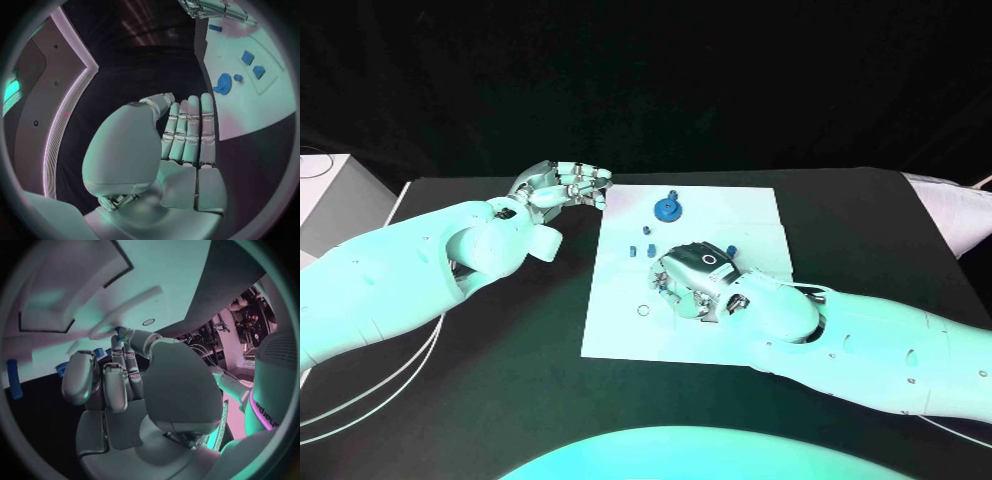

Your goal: Assemble the parts on the task board

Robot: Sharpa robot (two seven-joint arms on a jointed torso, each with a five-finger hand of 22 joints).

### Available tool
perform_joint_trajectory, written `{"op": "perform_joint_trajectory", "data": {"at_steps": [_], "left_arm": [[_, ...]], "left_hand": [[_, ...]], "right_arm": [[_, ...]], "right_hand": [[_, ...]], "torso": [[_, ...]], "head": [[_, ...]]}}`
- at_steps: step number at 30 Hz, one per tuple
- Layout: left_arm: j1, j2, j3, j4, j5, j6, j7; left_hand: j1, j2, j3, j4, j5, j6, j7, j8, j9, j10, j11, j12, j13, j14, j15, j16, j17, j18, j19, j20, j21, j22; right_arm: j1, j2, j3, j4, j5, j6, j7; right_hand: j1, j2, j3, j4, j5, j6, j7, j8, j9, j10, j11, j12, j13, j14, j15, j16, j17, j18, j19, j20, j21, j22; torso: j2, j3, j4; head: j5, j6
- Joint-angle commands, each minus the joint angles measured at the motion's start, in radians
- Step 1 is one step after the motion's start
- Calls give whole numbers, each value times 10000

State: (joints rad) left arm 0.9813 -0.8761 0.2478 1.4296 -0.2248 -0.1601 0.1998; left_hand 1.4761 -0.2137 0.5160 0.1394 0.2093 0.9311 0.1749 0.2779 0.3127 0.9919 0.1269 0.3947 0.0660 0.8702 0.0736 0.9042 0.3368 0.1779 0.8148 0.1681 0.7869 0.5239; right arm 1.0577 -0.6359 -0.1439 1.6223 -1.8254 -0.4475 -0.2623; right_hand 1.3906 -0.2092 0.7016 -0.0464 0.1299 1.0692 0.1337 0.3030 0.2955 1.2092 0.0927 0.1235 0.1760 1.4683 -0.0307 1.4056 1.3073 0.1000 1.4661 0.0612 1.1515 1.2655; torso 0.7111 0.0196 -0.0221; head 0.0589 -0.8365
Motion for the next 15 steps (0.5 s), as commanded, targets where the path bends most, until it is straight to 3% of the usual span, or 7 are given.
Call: {"op": "perform_joint_trajectory", "data": {"at_steps": [1, 6, 8, 15], "left_arm": [[3, 1, 9, 20, -15, 96, 29], [3, 7, 8, 12, -15, 113, 13], [3, 6, 8, 11, -15, 122, 3], [3, -11, 8, 3, -15, 129, -16]], "left_hand": [[0, 74, -46, 16, 50, 18, 70, -35, -7, 70, 23, -25, 15, 86, 3, -65, 14, 33, 55, 8, -35, -12], [0, 74, -46, 16, 50, 18, 70, -35, -7, 70, 23, -25, 15, 86, 3, -65, 14, 33, 55, 8, -35, -12], [0, 74, -46, 16, 50, 18, 70, -35, -7, 70, 23, -25, 15, 86, 3, -65, 14, 33, 55, 8, -35, -12], [-6, 71, -52, 22, 49, 24, 72, -42, -5, 72, 25, -44, 15, 84, 5, -74, 14, 32, 55, 11, -44, -17]], "right_arm": [[-54, -18, -46, -27, 186, 282, 345], [-56, -43, -49, -40, 274, 127, 392], [-56, -57, -50, -47, 286, 64, 397], [-56, -144, -50, -23, 301, -144, 392]], "right_hand": [[-569, -320, -256, 131, 246, -193, 12, -123, -16, 70, -255, -248, 292, 506, 122, -37, 136, -142, 50, 102, -102, -50], [-753, -553, -447, 247, 200, -683, 42, -446, -76, -678, -93, -617, 20, 407, 253, -301, -266, -18, -139, 226, -786, -513], [-721, -605, -571, 260, 161, -840, 63, -559, -82, -1094, -24, -591, -127, 249, 308, -652, -726, 106, -333, 284, -1476, -989], [-343, -481, -1632, 331, 161, -1130, 79, -873, -115, -2145, 118, -457, -569, -75, 415, -1381, -1704, 317, -629, 403, -2856, -1959]], "torso": [[-4, -5, -14], [-1, -1, -5], [-2, 0, 0], [1, -1, -4]], "head": [[7, -10], [-19, 21], [-22, 25], [-36, 40]]}}
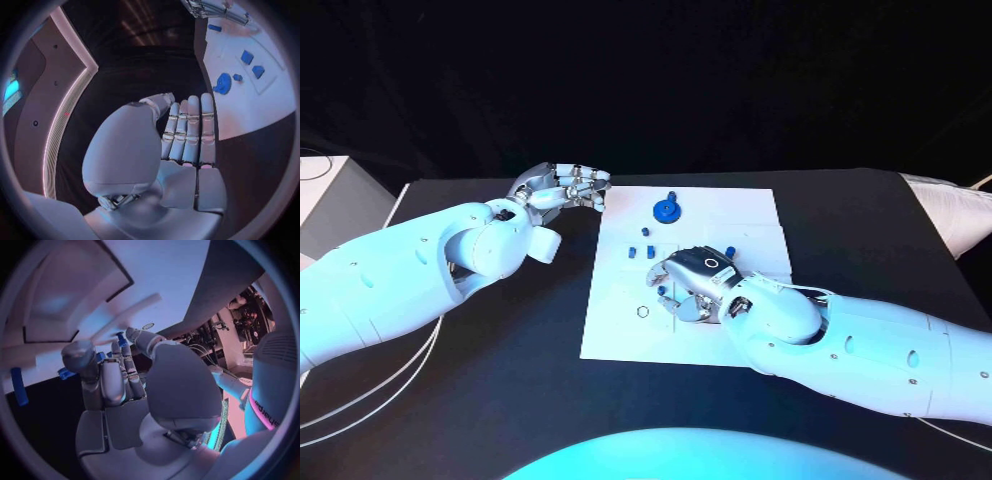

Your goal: Assemble the parts on the task board

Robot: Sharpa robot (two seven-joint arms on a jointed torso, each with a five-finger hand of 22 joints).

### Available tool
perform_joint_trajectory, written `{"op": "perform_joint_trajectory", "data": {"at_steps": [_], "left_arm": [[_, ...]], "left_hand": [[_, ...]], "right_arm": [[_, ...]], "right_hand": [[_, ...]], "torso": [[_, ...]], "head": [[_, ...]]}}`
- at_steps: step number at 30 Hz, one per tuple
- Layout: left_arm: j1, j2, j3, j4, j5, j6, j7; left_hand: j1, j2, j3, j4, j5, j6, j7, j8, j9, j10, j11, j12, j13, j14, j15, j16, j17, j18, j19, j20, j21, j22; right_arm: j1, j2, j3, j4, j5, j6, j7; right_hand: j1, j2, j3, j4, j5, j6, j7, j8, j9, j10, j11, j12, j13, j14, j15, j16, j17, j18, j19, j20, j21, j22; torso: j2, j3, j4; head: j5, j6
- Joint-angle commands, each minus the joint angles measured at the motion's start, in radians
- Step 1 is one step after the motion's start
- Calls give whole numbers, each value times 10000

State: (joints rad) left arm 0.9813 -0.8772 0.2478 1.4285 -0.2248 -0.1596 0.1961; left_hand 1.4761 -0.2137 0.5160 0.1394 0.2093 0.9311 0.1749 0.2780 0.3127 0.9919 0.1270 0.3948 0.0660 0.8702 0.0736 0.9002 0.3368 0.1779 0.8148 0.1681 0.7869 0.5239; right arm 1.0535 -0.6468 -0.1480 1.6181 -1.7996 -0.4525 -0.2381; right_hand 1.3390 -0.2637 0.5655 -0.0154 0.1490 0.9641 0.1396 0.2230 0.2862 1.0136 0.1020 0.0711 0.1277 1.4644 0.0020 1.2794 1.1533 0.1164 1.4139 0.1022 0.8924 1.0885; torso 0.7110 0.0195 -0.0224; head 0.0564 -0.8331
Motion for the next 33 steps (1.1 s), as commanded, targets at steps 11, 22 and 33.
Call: {"op": "perform_joint_trajectory", "data": {"at_steps": [11, 22, 33], "left_arm": [[2, -5, 7, -3, -15, 136, 9], [-24, 9, 6, -33, -14, 98, 46], [-279, -18, 8, 11, 18, 61, 222]], "left_hand": [[-6, 71, -52, 22, 49, 24, 72, -43, -6, 72, 25, -44, 15, 83, 6, -33, 15, 32, 55, 10, -44, -17], [0, 75, -54, 23, 51, 32, 72, -55, -4, 78, 26, -73, 17, 82, 7, -45, 15, 34, 57, 13, -59, -24], [58, 36, -64, -26, 53, -14, 87, -114, -16, 111, 26, -110, 25, 94, -3, -58, 20, 41, 76, 5, -59, -21]], "right_arm": [[-12, -326, 3, 240, 137, -534, 164], [649, -1497, 199, 824, 1355, -143, 416], [1602, -2465, 257, 609, 1351, 1269, 547]], "right_hand": [[761, 319, -1510, 363, 84, -93, 24, -362, -116, -734, 95, 375, -436, -86, 138, -260, -453, 191, -50, 37, -687, -506], [724, 263, -1170, 828, 150, 35, 78, -561, -192, 282, -114, 1092, -502, 282, -27, 365, 274, 11, 404, -98, 328, 196], [403, -67, -1376, 1108, 222, -88, -62, -728, -215, 318, -160, 1085, -584, 375, -49, 640, 614, -79, 533, -117, 787, 544]], "torso": [[-2, 7, -3], [-11, -8, 3], [2, 6, -7]], "head": [[-68, 82], [-264, 273], [-353, 381]]}}
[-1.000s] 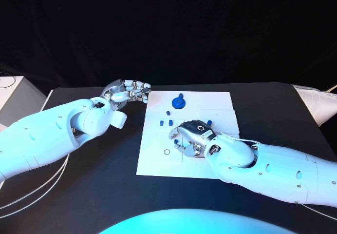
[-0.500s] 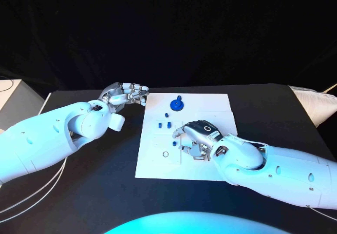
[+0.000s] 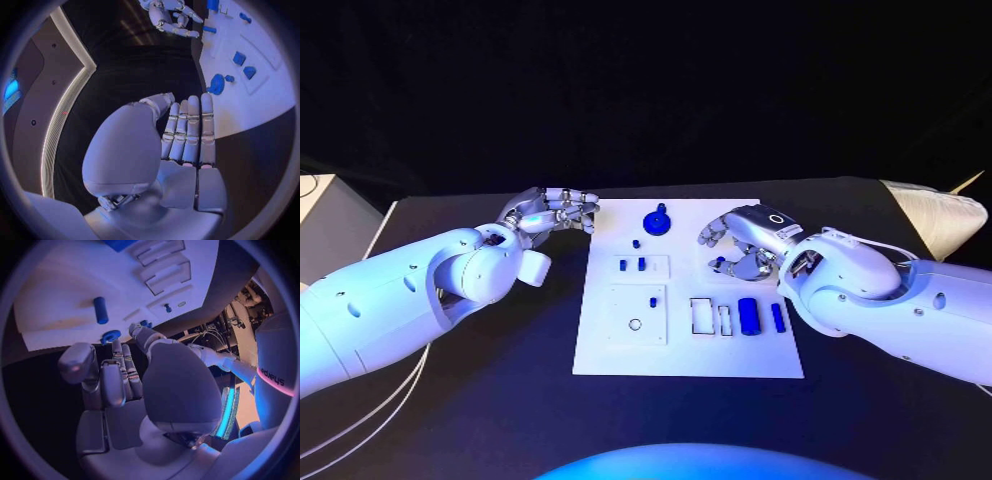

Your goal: Assemble the parts on the task board

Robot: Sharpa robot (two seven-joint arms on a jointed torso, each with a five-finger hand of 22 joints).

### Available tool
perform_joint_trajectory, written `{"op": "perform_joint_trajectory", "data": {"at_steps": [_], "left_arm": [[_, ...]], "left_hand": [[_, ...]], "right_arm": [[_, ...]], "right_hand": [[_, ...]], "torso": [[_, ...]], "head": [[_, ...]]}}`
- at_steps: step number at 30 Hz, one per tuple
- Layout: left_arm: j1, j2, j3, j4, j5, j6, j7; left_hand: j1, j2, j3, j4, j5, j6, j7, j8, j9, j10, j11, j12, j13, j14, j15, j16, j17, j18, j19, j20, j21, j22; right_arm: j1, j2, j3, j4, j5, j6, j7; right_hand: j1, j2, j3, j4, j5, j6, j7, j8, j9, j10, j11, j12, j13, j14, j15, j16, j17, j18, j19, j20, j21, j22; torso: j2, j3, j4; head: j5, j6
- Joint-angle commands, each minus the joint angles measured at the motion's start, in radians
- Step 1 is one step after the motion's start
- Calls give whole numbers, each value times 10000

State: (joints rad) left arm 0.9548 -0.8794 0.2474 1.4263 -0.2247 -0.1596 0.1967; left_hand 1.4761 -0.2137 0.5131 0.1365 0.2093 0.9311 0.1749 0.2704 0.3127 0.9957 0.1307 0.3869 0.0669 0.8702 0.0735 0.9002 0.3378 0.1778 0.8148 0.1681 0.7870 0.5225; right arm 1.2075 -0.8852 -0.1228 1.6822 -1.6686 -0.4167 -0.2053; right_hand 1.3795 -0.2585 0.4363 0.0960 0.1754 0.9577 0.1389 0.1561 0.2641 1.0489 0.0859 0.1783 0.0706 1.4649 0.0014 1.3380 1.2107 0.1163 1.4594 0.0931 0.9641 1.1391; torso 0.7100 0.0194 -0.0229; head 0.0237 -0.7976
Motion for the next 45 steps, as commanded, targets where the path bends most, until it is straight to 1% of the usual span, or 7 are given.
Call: {"op": "perform_joint_trajectory", "data": {"at_steps": [1, 13, 20, 24, 29, 36, 45], "left_arm": [[-22, 3, 12, 34, 18, 61, 224], [-64, -18, 12, 60, 22, 70, 264], [-68, -23, 13, 65, 22, 67, 272], [-69, -28, 13, 68, 22, 60, 274], [-69, -40, 13, 72, 22, 50, 269], [-69, -50, 13, 76, 22, 30, 257], [-69, -60, 13, 74, 22, 27, 231]], "left_hand": [[58, 36, -35, 3, 53, -14, 86, -38, -16, 74, -12, -31, 15, 95, -3, -58, 10, 42, 76, 5, -59, -7], [67, 41, -34, -1, 55, -11, 85, -44, -16, 81, -11, -40, 17, 98, -2, -61, 11, 41, 79, 5, -59, -5], [67, 41, -34, -1, 55, -11, 85, -44, -16, 81, -11, -40, 17, 98, -2, -61, 11, 41, 79, 5, -59, -5], [67, 41, -34, -1, 55, -11, 85, -44, -16, 81, -11, -40, 17, 98, -2, -61, 11, 41, 79, 5, -59, -5], [74, 52, -35, -3, 56, 5, 85, -48, -13, 94, -11, -53, 19, 105, -2, -65, 14, 40, 84, 5, -57, -3], [72, 65, -36, 2, 56, 18, 86, -50, -11, 103, -11, -64, 20, 109, -1, -69, 15, 39, 87, 5, -57, -2], [72, 65, -36, 2, 56, 18, 86, -50, -11, 103, -11, -64, 20, 109, -1, -69, 15, 39, 87, 5, -57, -2]], "right_arm": [[93, -120, 8, -69, -30, 1000, 213], [194, -158, 16, -410, -721, 1922, -13], [165, 28, 3, -563, -771, 2063, -65], [142, 142, -14, -668, -778, 2107, -90], [96, 246, -29, -748, -796, 2033, -101], [55, 325, -36, -750, -805, 1975, -93], [9, 342, -41, -721, -808, 1904, -147]], "right_hand": [[2, -122, -115, 2, -55, -18, -74, -60, 8, -40, 0, 14, -12, 378, -42, 79, 72, -88, 91, -27, 130, 82], [152, -74, -474, 87, -102, 27, -224, -82, 30, -142, 21, 8, -3, 409, -12, 199, 196, -122, 140, -28, 329, 243], [303, 37, -434, 131, -56, 130, -214, -59, 53, 62, -13, 127, 32, 384, -36, 165, 125, -150, 190, -34, 517, 387], [349, 76, -279, 203, -30, 281, -196, -11, 83, 290, -55, 186, 50, 389, -66, 193, 154, -165, 222, -56, 636, 483], [399, 146, 278, 349, -28, 644, -93, 121, 166, 717, -124, 159, 50, 410, -134, 271, 236, -190, 258, -111, 806, 630], [361, 195, 774, 442, -36, 990, -169, 277, 285, 1214, -230, 73, 82, 438, -219, 376, 360, -214, 290, -180, 985, 784], [375, 303, 1033, 379, -112, 1306, -248, 468, 439, 1674, -337, 40, 172, 455, -314, 449, 444, -231, 308, -269, 1105, 896]], "torso": [[11, 11, -6], [15, -9, 7], [17, -4, 26], [13, -8, 19], [12, -7, 14], [14, -3, 13], [9, -2, 4]], "head": [[-32, 26], [-84, 7], [-85, -12], [-87, -19], [-79, -35], [-76, -48], [-78, -69]]}}
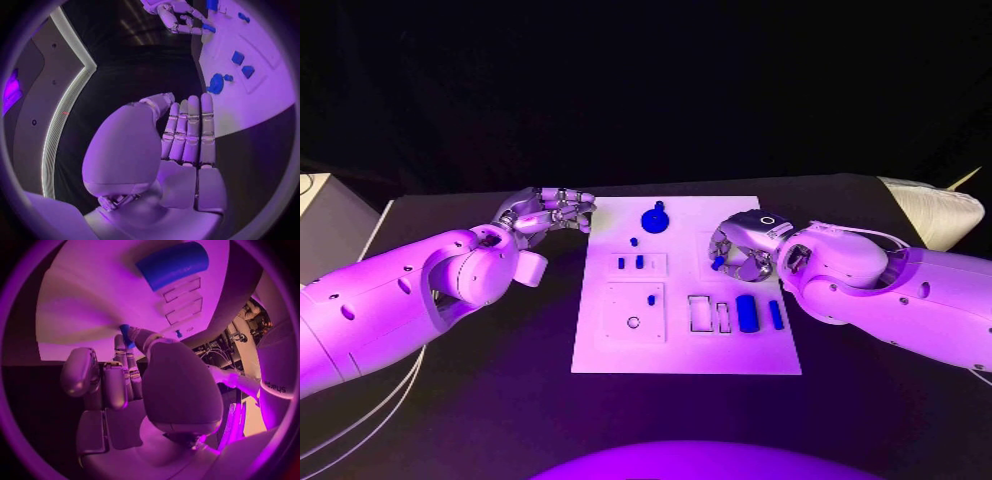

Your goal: Assemble the parts on the task board

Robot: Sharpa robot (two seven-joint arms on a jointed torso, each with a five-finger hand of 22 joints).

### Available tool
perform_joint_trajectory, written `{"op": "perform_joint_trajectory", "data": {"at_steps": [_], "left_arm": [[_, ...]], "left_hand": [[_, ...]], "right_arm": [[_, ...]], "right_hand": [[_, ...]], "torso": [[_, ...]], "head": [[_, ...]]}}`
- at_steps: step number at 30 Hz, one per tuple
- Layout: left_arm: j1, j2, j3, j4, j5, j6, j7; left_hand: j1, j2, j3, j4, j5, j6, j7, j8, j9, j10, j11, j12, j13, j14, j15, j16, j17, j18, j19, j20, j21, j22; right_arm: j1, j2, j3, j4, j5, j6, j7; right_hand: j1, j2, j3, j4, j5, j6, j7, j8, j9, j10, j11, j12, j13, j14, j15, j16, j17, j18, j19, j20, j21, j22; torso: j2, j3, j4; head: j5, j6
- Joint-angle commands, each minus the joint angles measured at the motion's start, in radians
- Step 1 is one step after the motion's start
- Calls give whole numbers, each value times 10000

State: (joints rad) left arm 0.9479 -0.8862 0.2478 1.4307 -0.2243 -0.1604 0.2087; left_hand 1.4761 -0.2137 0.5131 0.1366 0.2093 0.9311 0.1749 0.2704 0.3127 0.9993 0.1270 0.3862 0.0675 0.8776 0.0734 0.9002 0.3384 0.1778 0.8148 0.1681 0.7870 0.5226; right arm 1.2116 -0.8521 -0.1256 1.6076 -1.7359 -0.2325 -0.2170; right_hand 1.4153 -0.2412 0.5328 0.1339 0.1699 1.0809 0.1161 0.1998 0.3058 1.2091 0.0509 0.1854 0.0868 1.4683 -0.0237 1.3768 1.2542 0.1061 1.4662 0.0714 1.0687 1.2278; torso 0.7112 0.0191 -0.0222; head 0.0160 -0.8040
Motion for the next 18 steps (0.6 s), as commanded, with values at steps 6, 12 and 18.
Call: {"op": "perform_joint_trajectory", "data": {"at_steps": [6, 12, 18], "left_arm": [[-1, 6, 9, 26, 18, 45, 78], [-1, 5, 9, 19, 18, 62, 59], [-1, 9, 9, 3, 18, 81, 44]], "left_hand": [[72, 65, -36, 1, 56, 18, 85, -51, -11, 66, 27, -58, 15, 34, 1, -69, 9, 39, 87, 5, -57, -3], [79, 73, -37, -1, 56, 28, 86, -57, -9, 73, 26, -73, 16, 37, 0, -74, 11, 39, 89, 4, -57, -2], [87, 76, -35, -7, 57, 34, 85, -59, -8, 76, 25, -80, 16, 38, -1, -77, 11, 40, 91, 2, -56, 0]], "right_arm": [[-54, 19, -14, 42, -128, -232, -210], [-77, -7, -14, 94, 55, -822, -538], [-79, -166, 1, 326, 838, -1160, -604]], "right_hand": [[-6, 214, 129, -24, -61, 191, -42, 120, 99, 229, -23, -52, 57, 427, -97, 92, 47, -137, 247, -89, 112, 59], [133, 511, 529, -276, -427, 331, -70, 315, 312, 494, -90, -150, 181, 442, -158, 150, 111, -156, 266, -152, 221, 167], [140, 622, 743, -452, -285, 315, -65, 407, 447, 631, -109, -211, 267, 442, -174, 158, 111, -159, 265, -174, 237, 199]], "torso": [[0, 5, 1], [-1, 1, 3], [-7, 5, 2]], "head": [[-21, -14], [-36, -4], [-35, 20]]}}
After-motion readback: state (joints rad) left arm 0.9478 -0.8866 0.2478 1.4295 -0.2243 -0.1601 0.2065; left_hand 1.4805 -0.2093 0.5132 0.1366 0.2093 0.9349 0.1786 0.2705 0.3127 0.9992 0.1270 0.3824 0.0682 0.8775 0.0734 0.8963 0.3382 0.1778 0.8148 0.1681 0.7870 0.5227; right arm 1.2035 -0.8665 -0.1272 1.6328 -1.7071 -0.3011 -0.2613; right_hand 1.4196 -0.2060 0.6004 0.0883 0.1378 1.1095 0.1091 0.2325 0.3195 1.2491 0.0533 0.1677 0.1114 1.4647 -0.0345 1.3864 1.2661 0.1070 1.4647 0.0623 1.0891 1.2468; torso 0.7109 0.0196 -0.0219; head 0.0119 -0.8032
